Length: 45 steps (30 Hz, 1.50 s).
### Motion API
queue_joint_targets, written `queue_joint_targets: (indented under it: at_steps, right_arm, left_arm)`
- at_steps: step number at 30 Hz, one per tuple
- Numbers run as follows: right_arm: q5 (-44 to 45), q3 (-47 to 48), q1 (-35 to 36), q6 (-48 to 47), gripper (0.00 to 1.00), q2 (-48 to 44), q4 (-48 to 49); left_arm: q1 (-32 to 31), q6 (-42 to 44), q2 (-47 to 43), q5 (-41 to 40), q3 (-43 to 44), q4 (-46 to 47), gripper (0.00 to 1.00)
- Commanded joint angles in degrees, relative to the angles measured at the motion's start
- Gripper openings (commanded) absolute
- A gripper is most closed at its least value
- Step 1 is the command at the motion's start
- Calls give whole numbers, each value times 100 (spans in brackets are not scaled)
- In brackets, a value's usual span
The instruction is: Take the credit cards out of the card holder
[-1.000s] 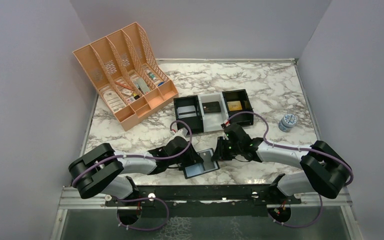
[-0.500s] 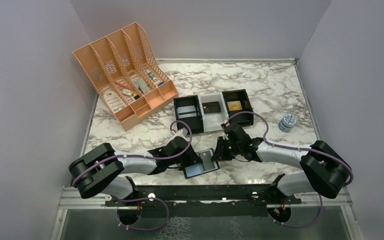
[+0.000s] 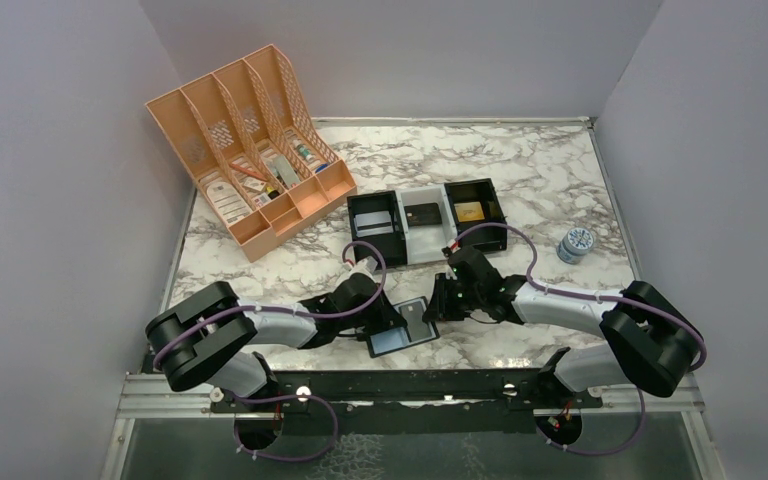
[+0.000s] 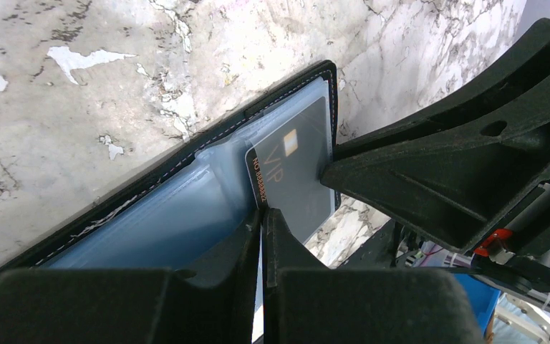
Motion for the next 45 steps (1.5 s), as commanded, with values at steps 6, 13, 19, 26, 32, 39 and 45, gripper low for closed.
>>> queue_joint_targets:
  at_steps: [6,13,19,26,32,39,45]
  right_arm:
    - [334,-135,56,-10,17,103,-434]
    - [399,-85,58,-43,17,102,-506]
    - [287,4,58,-138,17,74,-507]
    - [-21,267,58,-535,21,-517,-494]
    - [-735,389,58,-731,28,-496,-28]
    - [-740,396,54,-468,28,362,-91]
    - [-356,126,53,-342,27,521,-203]
  left_arm:
    - [-18,-23,-131,3,-258,128,0]
    - [-17,-143,-455,-39,-602,119,0]
    - [-22,-195,-631,-43,-803,97,0]
    - [-22,-153,-660,-98,-710,80,0]
    - [-18,-146,-648,-167,-639,84,0]
    - [-11,-102,-653,-145,-589,75,2]
    - [-17,-266,-561,-133,-594,84,24]
